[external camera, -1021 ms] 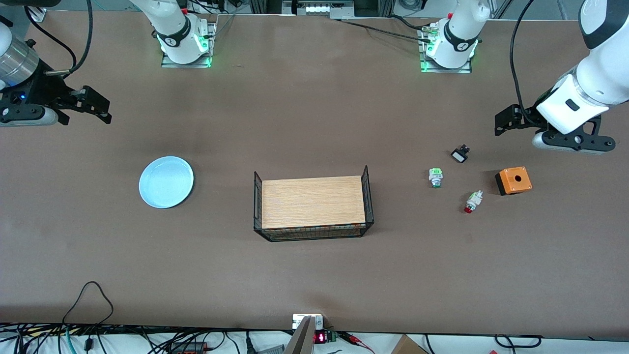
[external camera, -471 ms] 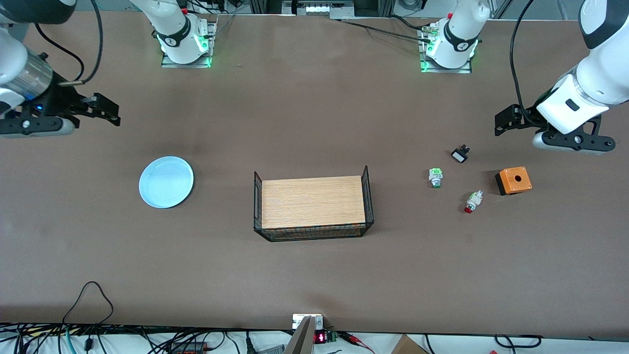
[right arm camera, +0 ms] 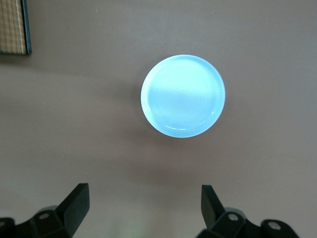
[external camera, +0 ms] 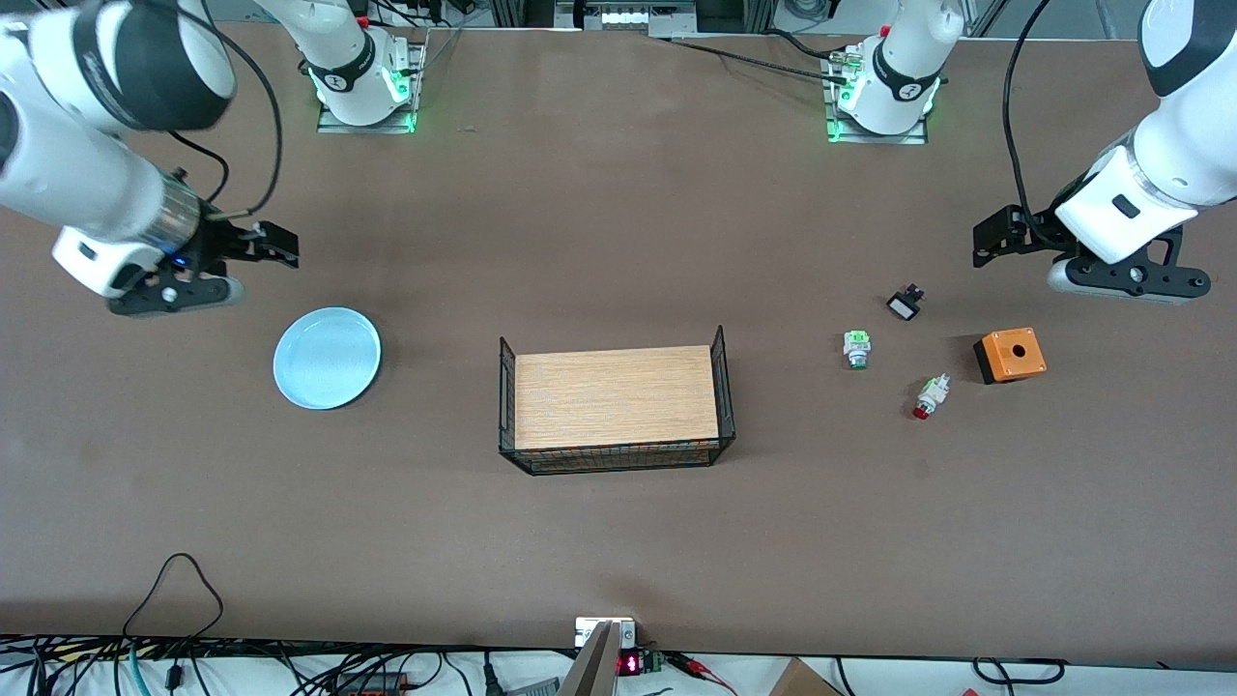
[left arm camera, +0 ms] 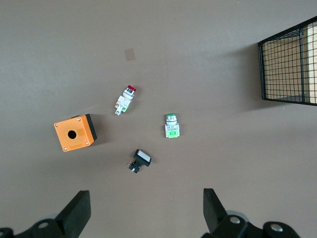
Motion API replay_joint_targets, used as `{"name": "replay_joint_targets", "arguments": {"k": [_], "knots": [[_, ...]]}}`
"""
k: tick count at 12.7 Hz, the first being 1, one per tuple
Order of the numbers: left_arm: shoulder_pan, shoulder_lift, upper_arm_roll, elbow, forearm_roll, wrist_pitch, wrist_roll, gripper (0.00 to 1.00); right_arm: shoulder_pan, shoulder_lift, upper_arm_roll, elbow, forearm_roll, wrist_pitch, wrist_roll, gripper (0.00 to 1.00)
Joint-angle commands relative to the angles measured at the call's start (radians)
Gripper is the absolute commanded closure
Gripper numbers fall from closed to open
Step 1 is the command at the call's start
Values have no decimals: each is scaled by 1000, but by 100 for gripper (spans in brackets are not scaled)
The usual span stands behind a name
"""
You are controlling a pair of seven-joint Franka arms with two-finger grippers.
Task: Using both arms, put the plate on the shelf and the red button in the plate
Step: 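Move the right gripper over the pale blue plate, then lower the right gripper and grasp the plate rim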
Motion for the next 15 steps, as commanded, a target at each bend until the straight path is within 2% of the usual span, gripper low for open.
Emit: {"name": "replay_joint_targets", "arguments": {"k": [1, 4, 7, 15], "knots": [[-7, 17, 4, 36, 24, -26, 19, 0, 3, -10, -3, -118, -2, 103, -157, 0], [-7, 17, 4, 36, 24, -26, 19, 0, 28, -21, -3, -273, -5, 273, -277, 0], [-7, 17, 4, 36, 24, -24, 19, 0, 36, 9, -3, -388, -5, 475, -373, 0], [-9, 17, 4, 36, 24, -24, 19, 0, 42, 215, -3, -424, -7, 732, -423, 0]]}}
